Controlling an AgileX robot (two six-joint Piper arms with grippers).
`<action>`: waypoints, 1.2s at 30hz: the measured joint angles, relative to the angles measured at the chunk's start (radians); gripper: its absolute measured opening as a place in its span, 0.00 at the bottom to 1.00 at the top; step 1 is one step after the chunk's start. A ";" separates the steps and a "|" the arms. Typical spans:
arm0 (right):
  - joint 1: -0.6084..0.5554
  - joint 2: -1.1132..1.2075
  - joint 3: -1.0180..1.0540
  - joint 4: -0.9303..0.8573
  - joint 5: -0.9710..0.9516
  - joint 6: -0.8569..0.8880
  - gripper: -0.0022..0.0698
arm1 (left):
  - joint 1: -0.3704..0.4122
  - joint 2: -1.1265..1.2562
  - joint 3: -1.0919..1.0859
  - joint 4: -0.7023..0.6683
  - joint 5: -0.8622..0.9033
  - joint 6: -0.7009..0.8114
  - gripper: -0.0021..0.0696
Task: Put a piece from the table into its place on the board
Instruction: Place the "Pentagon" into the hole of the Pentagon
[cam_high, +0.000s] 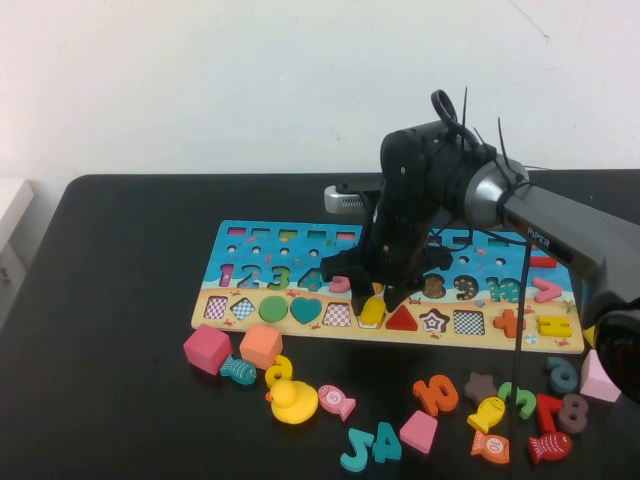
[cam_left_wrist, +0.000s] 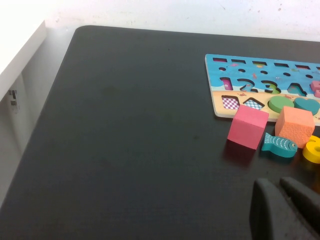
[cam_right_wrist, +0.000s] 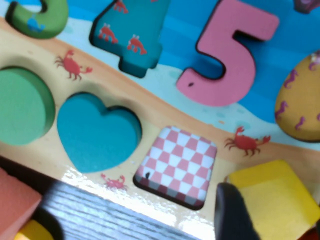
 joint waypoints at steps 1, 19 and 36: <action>0.000 0.000 0.000 0.000 0.002 0.002 0.53 | 0.000 0.000 0.000 0.000 0.000 0.000 0.03; 0.022 0.006 0.000 -0.022 0.022 0.011 0.53 | 0.000 0.000 0.000 0.000 0.000 -0.002 0.03; 0.037 0.006 -0.005 -0.078 0.030 0.033 0.53 | 0.000 0.000 0.000 0.000 0.000 -0.005 0.03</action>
